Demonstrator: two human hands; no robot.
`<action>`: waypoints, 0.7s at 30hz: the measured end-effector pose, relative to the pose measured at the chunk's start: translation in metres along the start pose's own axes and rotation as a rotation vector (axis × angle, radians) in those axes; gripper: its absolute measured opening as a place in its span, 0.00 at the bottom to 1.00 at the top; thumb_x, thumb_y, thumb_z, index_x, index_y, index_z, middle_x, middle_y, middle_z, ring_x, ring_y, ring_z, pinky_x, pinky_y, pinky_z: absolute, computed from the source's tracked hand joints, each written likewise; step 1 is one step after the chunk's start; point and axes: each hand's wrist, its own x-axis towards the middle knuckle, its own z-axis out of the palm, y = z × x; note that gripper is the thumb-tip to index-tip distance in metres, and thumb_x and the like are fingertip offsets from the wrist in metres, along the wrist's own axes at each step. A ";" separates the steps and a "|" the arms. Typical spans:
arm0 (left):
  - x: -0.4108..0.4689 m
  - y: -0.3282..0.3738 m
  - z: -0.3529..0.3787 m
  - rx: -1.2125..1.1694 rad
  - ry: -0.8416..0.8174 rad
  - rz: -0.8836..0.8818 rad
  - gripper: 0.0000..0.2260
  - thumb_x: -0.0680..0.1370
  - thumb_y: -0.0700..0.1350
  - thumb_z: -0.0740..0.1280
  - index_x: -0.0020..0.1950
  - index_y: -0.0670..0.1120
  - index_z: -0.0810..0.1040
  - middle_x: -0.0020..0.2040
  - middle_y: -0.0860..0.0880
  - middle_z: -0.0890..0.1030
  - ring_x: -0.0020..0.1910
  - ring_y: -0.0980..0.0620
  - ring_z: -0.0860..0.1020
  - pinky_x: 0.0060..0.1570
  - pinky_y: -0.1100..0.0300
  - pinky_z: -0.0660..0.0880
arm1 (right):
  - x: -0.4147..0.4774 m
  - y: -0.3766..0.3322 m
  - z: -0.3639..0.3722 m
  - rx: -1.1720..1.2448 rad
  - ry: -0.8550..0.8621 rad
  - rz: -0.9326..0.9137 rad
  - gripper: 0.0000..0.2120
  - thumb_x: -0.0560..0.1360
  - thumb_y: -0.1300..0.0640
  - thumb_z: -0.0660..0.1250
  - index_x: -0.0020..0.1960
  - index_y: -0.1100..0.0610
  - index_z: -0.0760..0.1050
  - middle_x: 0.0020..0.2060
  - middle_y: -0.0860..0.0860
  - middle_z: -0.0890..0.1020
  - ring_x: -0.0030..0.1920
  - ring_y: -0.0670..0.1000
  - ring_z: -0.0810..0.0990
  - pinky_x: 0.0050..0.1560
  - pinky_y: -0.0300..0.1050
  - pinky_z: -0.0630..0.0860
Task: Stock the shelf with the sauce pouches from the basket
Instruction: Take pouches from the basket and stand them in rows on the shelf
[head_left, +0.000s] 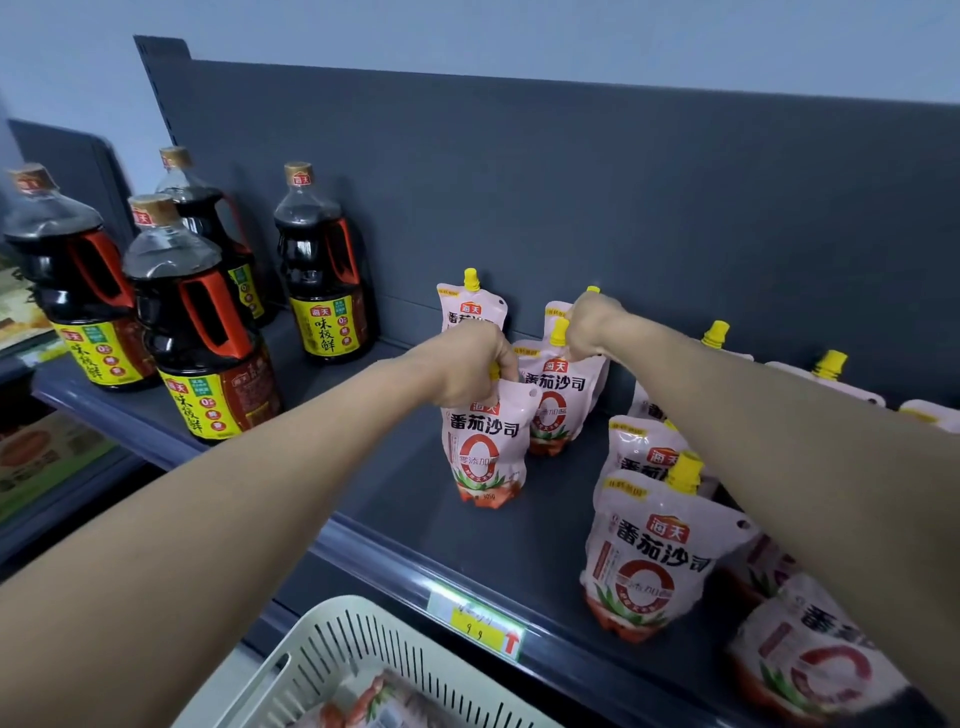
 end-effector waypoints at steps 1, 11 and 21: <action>0.002 0.001 0.001 0.003 -0.010 0.007 0.15 0.70 0.32 0.68 0.52 0.46 0.82 0.51 0.47 0.82 0.51 0.47 0.80 0.51 0.57 0.78 | -0.002 0.000 -0.002 0.023 0.004 -0.013 0.10 0.77 0.56 0.59 0.43 0.61 0.73 0.31 0.52 0.64 0.29 0.49 0.63 0.26 0.39 0.61; 0.022 0.020 0.014 0.026 -0.016 0.098 0.15 0.70 0.33 0.70 0.54 0.44 0.81 0.55 0.45 0.81 0.54 0.46 0.78 0.52 0.58 0.76 | -0.018 0.019 -0.014 0.434 0.136 0.029 0.11 0.72 0.66 0.60 0.32 0.59 0.67 0.34 0.56 0.72 0.40 0.56 0.70 0.35 0.45 0.71; 0.023 0.026 0.014 -0.107 -0.002 0.138 0.21 0.67 0.32 0.72 0.58 0.43 0.73 0.48 0.50 0.73 0.44 0.50 0.72 0.40 0.65 0.68 | -0.065 0.028 -0.032 0.561 0.327 0.025 0.13 0.72 0.70 0.60 0.53 0.66 0.80 0.54 0.60 0.82 0.55 0.60 0.81 0.57 0.56 0.79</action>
